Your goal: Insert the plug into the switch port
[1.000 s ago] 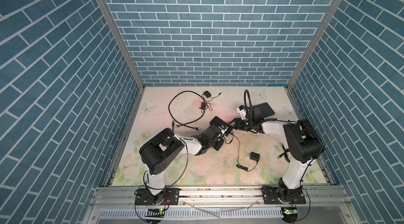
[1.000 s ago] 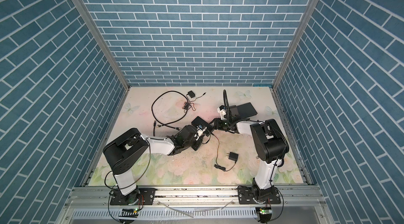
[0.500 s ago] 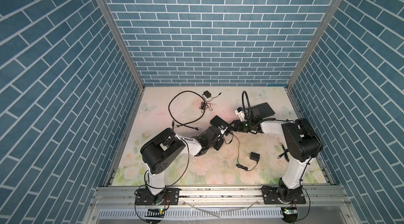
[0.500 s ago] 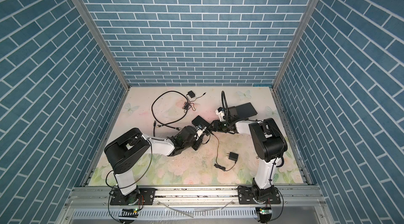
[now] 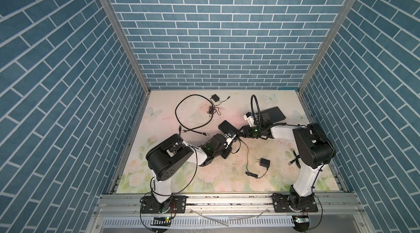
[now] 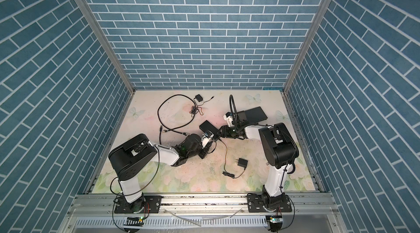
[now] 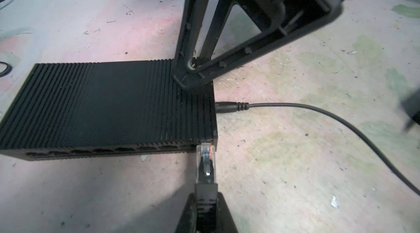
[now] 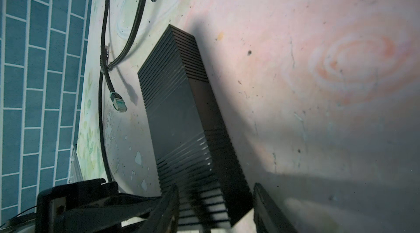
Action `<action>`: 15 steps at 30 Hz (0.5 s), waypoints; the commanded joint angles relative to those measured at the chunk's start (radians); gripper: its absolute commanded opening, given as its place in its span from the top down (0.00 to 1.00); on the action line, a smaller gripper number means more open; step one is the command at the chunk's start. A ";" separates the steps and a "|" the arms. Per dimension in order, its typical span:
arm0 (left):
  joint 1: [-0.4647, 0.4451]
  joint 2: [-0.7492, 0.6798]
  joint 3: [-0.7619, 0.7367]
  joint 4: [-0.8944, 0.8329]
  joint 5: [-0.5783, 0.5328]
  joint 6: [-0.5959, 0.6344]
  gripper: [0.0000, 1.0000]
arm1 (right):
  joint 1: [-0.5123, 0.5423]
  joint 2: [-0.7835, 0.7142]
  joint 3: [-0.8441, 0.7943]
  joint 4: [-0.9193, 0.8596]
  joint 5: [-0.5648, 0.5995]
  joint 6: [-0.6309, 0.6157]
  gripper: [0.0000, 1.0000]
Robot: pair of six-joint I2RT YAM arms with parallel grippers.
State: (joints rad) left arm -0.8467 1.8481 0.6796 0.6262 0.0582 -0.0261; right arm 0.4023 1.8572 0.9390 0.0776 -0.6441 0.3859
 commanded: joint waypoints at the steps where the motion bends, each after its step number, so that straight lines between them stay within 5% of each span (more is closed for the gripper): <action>1: 0.001 0.044 0.015 -0.012 0.018 -0.008 0.98 | 0.009 0.006 0.013 -0.135 -0.015 -0.047 0.48; 15: 0.072 -0.077 -0.067 -0.144 0.020 -0.030 0.96 | -0.004 -0.010 0.122 -0.272 0.039 -0.070 0.44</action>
State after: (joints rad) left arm -0.7876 1.7687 0.6239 0.5545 0.0540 -0.0505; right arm 0.4004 1.8572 1.0203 -0.1204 -0.6247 0.3500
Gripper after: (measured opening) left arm 0.143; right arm 0.562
